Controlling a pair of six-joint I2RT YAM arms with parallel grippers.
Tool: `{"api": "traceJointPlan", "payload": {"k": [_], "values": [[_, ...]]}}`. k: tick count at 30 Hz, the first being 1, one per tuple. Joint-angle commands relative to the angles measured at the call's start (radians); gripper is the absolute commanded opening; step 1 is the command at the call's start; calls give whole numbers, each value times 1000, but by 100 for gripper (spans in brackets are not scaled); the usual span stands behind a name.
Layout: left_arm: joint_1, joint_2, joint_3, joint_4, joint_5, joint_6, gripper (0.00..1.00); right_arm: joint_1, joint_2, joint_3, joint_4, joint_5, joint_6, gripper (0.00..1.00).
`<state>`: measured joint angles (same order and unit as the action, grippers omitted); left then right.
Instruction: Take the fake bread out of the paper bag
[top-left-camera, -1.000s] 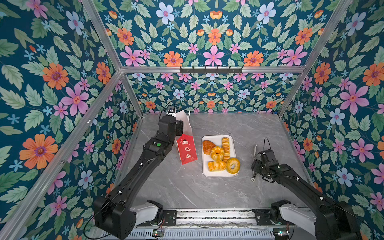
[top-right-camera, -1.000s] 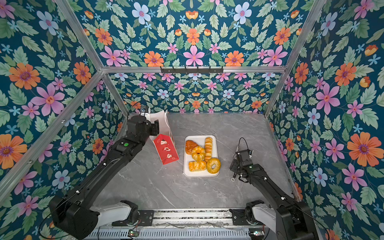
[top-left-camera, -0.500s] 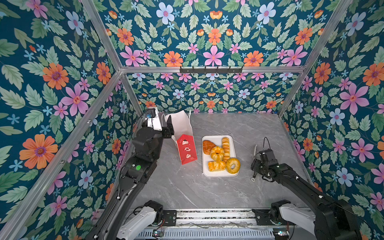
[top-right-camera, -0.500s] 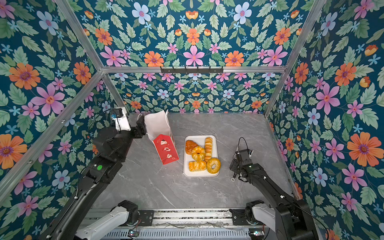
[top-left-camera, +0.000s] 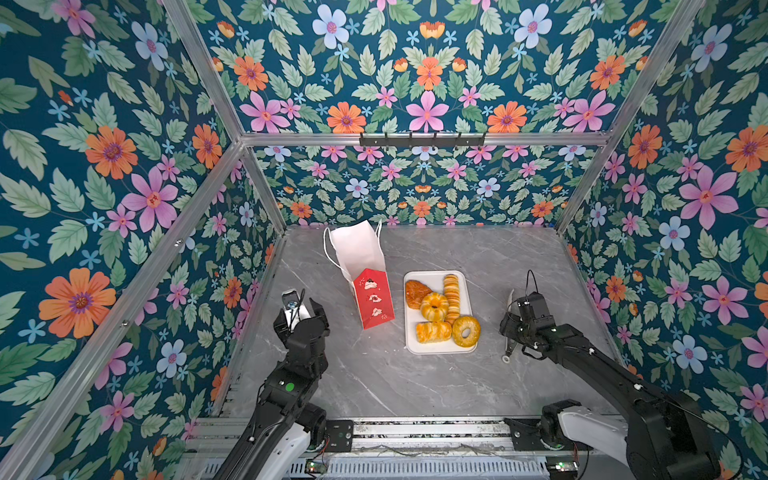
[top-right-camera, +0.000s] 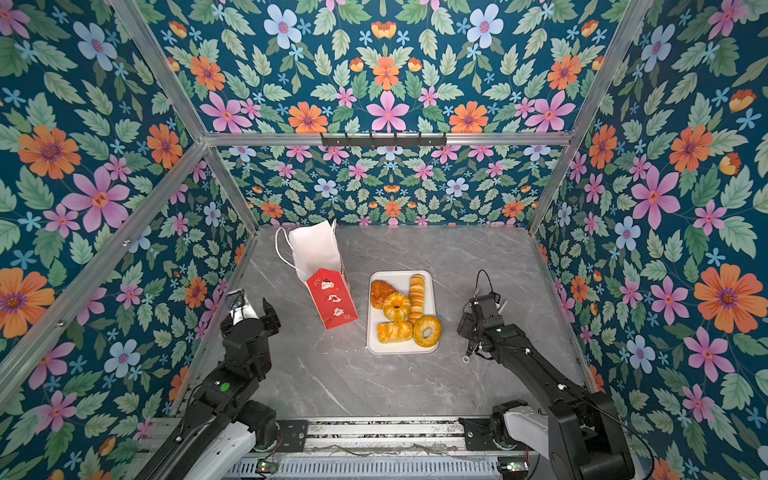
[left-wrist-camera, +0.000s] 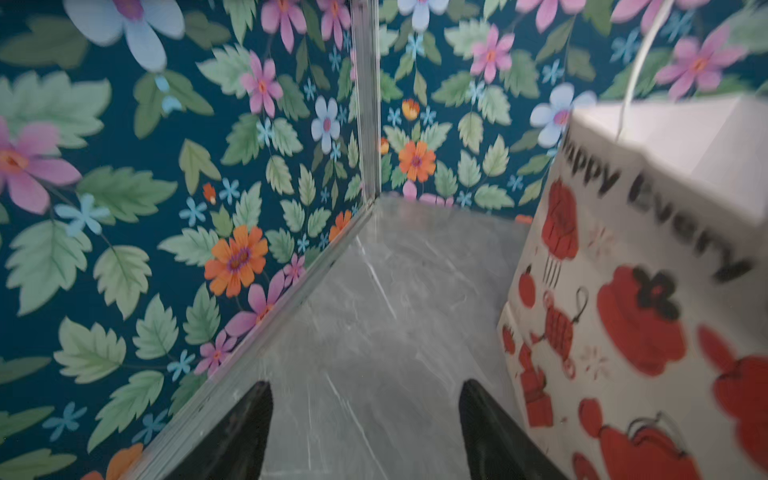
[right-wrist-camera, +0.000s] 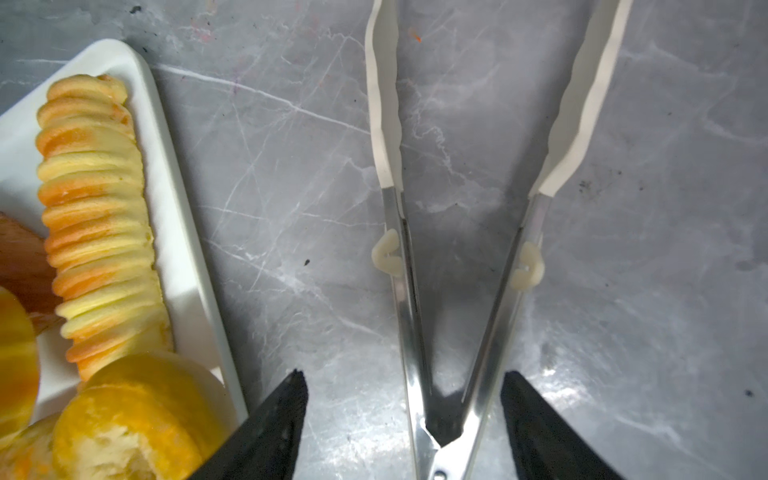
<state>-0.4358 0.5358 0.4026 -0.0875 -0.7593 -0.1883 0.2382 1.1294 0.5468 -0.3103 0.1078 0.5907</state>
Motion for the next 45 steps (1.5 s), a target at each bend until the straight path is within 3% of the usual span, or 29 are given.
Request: {"api": "traceJointPlan", "payload": {"k": [1,7,14,17,21,25,27,32,33,34,37,42,45], "values": [[1,88,-90,314,23,30,74,0,-7,8,32,5,-47,75],[26,474,-159,759,49,222,75,1,-68,1,70,43,-83,75],[225,787,-202,1137,336,178,75,0,-108,1,132,132,-116,74],[275,873,-157,1187,440,193,75,0,-118,-7,206,152,-193,74],[308,950,-95,1176,488,241,75,0,-103,-25,309,258,-268,74],[393,1094,-139,1419,545,183,76,0,-85,-63,476,369,-361,75],[412,1060,-132,1326,574,147,76,-2,-80,-102,601,394,-441,76],[413,1084,-139,1393,571,163,81,-73,12,-231,900,329,-490,77],[413,1079,-137,1380,571,163,84,-95,44,-240,936,313,-482,77],[413,1077,-136,1370,568,162,99,-115,83,-246,975,313,-468,77],[412,1079,-139,1384,567,164,100,-128,140,-206,977,297,-502,77],[411,1080,-142,1389,560,162,100,-161,261,-227,1162,296,-514,81],[411,1080,-142,1391,558,162,100,-166,270,-192,1097,250,-515,79]]}}
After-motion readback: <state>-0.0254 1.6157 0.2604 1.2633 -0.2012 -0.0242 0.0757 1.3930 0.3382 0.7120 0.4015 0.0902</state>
